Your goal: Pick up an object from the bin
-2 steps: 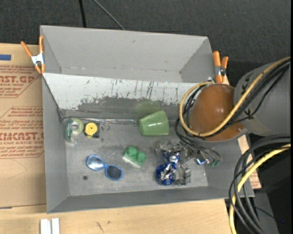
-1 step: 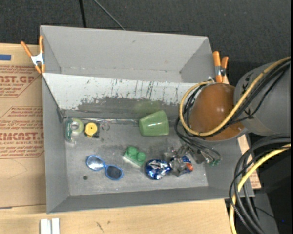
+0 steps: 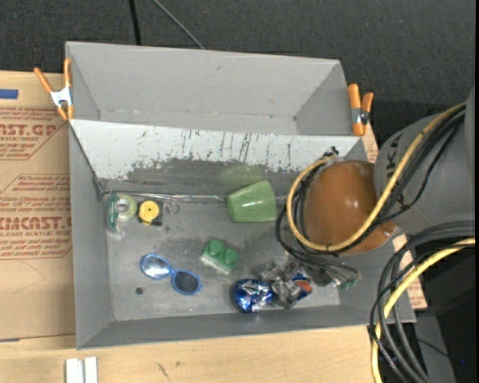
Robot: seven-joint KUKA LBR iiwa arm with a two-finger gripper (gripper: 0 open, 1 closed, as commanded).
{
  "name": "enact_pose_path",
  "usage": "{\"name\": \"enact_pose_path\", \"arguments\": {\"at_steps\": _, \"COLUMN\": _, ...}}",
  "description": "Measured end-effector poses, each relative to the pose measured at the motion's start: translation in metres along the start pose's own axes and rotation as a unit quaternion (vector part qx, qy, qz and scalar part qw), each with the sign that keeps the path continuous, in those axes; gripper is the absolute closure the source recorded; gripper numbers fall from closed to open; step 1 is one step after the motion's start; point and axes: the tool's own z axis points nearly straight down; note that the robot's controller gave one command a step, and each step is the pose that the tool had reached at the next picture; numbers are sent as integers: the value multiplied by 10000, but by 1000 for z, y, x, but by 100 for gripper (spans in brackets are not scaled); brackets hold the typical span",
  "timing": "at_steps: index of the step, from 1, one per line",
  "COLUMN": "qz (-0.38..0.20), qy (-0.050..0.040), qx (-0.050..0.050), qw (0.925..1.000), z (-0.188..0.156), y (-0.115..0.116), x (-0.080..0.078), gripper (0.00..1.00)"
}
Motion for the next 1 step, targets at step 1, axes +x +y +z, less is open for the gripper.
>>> {"name": "enact_pose_path", "arguments": {"at_steps": 1, "qz": -35, "qy": -51, "qx": 25, "qw": 10000, "z": -128, "y": 12, "x": -65, "gripper": 100}}
